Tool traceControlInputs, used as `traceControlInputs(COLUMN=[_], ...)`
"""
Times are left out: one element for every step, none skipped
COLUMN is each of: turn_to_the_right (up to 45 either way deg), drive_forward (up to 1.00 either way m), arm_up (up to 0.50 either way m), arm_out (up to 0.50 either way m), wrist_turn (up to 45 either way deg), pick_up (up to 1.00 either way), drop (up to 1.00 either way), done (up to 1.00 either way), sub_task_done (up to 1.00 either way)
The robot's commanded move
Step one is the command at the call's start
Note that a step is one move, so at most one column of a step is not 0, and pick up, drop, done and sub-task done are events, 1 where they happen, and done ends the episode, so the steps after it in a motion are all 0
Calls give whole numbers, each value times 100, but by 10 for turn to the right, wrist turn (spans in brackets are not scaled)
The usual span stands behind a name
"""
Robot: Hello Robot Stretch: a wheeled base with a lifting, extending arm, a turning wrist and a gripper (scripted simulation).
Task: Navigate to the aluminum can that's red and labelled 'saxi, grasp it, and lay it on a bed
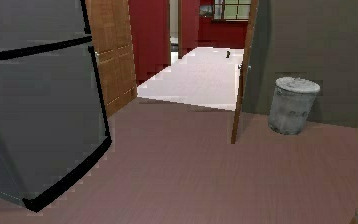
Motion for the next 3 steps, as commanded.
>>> traceControlInputs(turn_to_the_right=[0,0,0], drive_forward=[0,0,0], arm_up=[10,4,0], arm_out=[0,0,0], wrist_turn=[0,0,-450], pick_up=[0,0,0], drop=[0,0,0], done=[0,0,0], sub_task_done=[0,0,0])
